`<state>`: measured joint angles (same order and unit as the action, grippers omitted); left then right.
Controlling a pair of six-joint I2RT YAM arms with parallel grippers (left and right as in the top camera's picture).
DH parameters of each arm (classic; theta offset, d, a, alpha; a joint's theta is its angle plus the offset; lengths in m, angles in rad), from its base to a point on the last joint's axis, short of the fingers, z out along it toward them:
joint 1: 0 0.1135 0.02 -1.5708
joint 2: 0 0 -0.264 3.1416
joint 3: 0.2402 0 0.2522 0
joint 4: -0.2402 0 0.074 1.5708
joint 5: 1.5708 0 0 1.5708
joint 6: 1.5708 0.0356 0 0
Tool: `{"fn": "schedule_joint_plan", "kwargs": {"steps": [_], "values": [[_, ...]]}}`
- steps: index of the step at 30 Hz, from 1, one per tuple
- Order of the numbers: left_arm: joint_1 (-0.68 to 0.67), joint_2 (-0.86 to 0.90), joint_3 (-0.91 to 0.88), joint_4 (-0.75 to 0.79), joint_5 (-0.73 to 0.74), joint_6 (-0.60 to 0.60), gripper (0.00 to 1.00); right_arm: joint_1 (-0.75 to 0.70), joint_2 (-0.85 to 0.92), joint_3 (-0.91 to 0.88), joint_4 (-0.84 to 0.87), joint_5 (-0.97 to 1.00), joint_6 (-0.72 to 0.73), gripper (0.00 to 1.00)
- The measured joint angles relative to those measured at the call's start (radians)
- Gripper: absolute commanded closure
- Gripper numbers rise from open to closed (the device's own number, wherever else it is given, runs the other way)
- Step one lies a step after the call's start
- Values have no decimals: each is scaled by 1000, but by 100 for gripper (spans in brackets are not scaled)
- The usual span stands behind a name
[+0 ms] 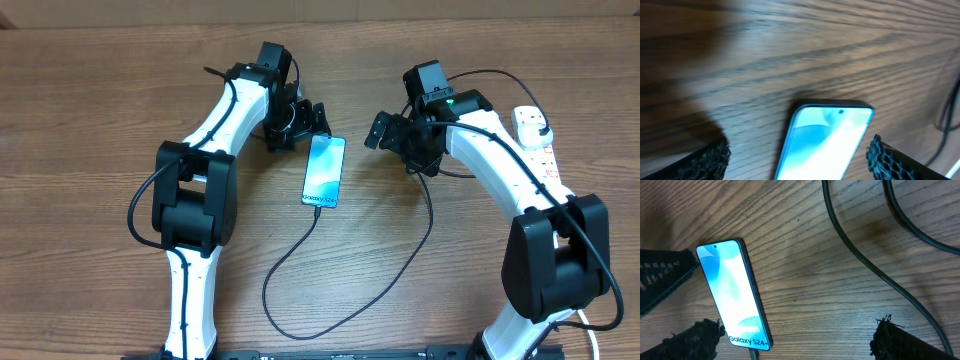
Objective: Plug charger to phone and switch on socket
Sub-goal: 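Lay the phone flat on the table and open the left gripper, then raise the left gripper and move the right gripper over the power strip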
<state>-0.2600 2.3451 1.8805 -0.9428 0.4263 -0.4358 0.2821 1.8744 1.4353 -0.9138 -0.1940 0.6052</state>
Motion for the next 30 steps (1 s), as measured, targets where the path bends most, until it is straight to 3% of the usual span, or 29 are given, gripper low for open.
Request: {"fn": "schedule_joint_plan", "kwargs": {"steps": [5,11,12,13,17,24,30], "values": [[17,-4,15,-74,-107,13,7,0,0,0,0,0,0,0],[40,-51,15,-160,-343,51,9,0,0,0,7,0,0,0],[39,-87,13,-176,-400,55,10,0,0,0,9,0,0,0],[36,-122,11,-193,-439,58,0,0,0,0,9,0,0,0],[-26,-414,12,-229,-625,74,0,0,0,0,10,1,0,0],[-122,-757,33,-230,-705,77,0,0,0,0,10,0,0,0],[-122,-791,32,-236,-723,77,0,0,0,0,13,0,0,0]]}}
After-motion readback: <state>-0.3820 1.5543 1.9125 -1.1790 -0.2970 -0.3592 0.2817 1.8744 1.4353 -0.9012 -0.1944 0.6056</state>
